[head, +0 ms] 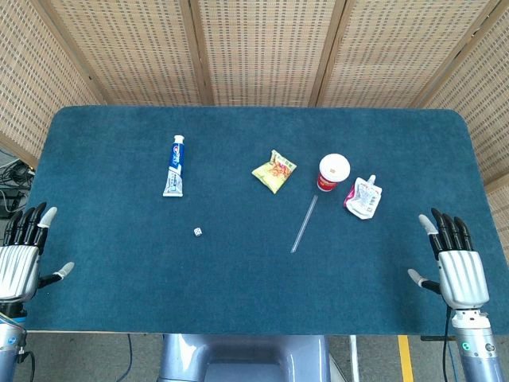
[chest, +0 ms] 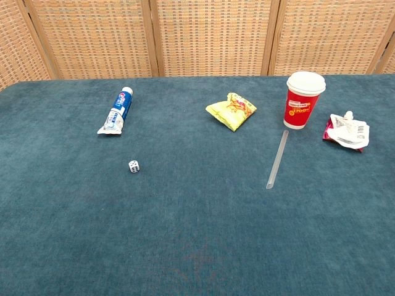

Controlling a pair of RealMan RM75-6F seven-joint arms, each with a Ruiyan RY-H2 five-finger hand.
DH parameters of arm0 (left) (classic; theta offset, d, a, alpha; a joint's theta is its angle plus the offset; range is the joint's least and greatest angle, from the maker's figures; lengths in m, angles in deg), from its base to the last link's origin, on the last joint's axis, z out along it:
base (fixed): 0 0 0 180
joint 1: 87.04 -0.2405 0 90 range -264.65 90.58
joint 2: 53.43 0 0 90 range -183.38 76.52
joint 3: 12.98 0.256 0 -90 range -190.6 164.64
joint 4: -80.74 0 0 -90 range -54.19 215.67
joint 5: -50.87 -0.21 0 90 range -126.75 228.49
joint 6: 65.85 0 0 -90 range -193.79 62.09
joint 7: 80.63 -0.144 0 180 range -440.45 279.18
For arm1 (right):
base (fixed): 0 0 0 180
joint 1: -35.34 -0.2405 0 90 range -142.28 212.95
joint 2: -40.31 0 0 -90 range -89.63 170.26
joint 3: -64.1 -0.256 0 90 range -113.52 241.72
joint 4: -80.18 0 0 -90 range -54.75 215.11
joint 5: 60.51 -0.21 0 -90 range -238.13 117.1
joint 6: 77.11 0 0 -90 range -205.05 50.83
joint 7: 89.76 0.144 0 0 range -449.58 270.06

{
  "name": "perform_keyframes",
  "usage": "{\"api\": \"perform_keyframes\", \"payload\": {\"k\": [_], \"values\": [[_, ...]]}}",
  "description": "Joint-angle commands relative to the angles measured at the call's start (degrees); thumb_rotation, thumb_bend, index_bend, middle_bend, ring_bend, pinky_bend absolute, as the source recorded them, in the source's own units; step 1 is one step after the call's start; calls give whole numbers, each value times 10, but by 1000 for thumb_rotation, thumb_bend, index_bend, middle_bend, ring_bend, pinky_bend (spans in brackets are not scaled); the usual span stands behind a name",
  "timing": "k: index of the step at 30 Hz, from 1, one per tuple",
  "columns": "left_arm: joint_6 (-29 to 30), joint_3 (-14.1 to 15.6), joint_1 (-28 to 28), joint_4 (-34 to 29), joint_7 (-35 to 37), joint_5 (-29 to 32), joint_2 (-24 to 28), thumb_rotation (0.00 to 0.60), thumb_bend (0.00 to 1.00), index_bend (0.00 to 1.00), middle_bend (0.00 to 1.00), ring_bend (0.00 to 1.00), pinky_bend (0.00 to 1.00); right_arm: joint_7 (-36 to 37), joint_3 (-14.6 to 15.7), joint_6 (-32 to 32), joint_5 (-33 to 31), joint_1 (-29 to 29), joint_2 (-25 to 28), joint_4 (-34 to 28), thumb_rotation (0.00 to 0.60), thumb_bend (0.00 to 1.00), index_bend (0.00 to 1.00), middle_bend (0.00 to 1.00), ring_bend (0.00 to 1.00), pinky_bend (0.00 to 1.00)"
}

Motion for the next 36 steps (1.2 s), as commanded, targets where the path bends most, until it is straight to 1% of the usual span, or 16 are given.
{"api": "perform_keyframes", "payload": {"k": [1,9,21,31,34,36], "values": [[-4,1,2,-3,-6,-1,0,600,58,0,0,0,0,1,-1,-2,1,2,0,2,600,92,72,0,0,0],[-17,5,2,-23,-23,1,11,600,57,0,0,0,0,8,-3,-1,4,9,9,-4,600,92,65,0,0,0],[-17,6,1,-27,-30,-5,10,600,58,0,0,0,0,20,-11,1,9,12,12,-9,600,92,68,0,0,0],[-20,8,-1,-29,-35,-8,7,600,58,0,0,0,0,19,-10,8,18,11,10,-8,600,92,73,0,0,0],[-24,6,2,-38,-37,-7,5,600,61,32,0,0,0,21,-11,8,20,12,10,-9,600,92,73,0,0,0],[-33,1,9,-52,-38,-6,5,600,69,83,0,0,0,25,-11,9,21,13,11,-10,600,92,73,0,0,0]]}}
